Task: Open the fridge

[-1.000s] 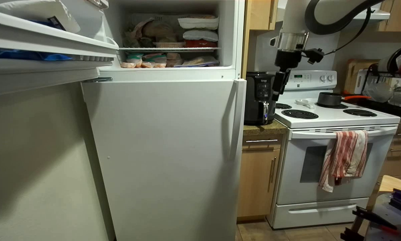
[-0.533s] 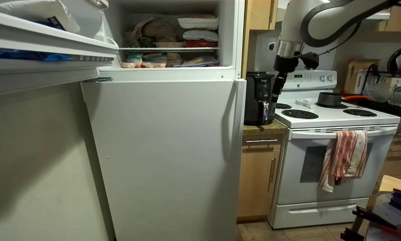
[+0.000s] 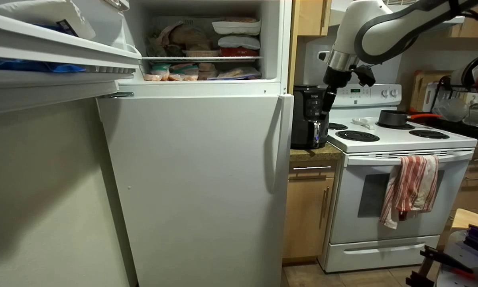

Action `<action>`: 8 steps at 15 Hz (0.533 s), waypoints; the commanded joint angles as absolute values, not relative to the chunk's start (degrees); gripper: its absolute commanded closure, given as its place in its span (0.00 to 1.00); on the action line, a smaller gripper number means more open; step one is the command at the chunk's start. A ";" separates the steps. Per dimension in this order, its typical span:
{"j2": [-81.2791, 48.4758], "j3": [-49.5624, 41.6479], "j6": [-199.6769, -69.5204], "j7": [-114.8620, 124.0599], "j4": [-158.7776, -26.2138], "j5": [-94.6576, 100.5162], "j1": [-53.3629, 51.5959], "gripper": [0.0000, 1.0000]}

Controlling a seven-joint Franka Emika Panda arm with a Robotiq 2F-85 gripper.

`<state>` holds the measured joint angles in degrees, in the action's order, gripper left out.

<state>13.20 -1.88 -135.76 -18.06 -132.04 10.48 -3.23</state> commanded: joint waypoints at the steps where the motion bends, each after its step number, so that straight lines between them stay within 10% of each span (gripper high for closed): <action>1: 13.14 -2.39 -140.83 -22.82 -132.42 8.30 -3.59 0.00; 8: 12.44 -2.71 -148.06 -26.76 -132.08 0.38 -6.71 0.00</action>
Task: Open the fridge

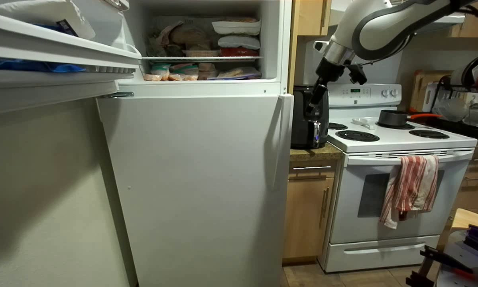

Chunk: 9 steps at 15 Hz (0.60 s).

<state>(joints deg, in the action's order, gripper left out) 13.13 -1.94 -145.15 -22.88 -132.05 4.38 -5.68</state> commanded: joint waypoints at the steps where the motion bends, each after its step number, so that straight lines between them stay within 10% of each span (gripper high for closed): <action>1: 11.94 -3.02 -148.02 -27.21 -131.60 -0.85 -6.91 0.00; 9: 8.83 -6.23 -148.11 -30.12 -128.95 -4.60 -5.17 0.00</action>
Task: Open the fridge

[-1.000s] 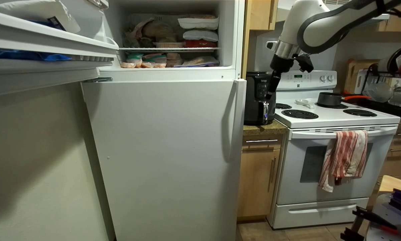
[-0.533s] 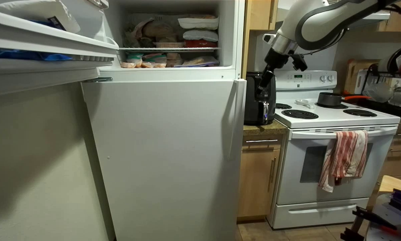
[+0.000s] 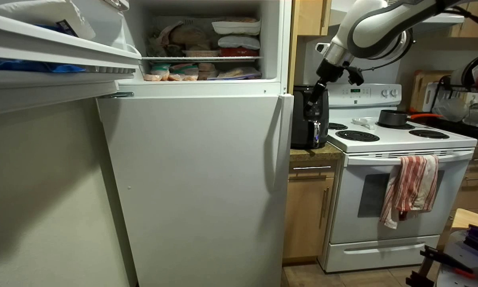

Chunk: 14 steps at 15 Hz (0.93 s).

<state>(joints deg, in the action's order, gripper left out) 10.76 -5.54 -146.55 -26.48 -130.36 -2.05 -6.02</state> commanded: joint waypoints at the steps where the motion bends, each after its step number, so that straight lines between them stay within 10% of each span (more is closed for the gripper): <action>1: 8.49 -6.52 -148.35 -30.41 -128.69 -4.89 -5.10 0.00; 14: -0.32 -4.01 -149.15 -46.33 -122.03 -24.75 -6.38 0.00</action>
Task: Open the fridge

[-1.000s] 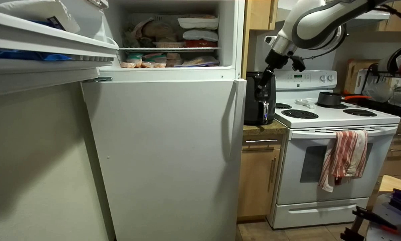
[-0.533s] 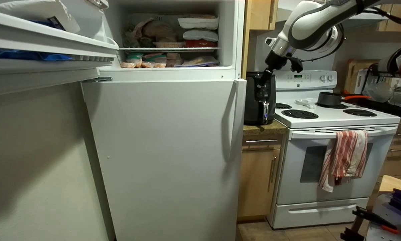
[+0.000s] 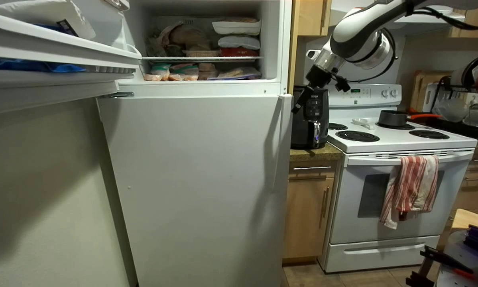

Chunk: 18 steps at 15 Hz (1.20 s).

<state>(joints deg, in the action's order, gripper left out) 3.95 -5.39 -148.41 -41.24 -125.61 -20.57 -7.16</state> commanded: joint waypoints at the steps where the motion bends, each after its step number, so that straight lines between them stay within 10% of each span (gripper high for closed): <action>1: -1.52 -3.37 -149.01 -47.27 -120.83 -25.43 -5.91 0.00; 18: -2.30 3.15 -144.04 -60.19 -117.64 -41.38 -2.98 0.00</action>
<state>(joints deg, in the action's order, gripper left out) -3.04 0.27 -143.15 -56.27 -116.93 -36.56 -2.38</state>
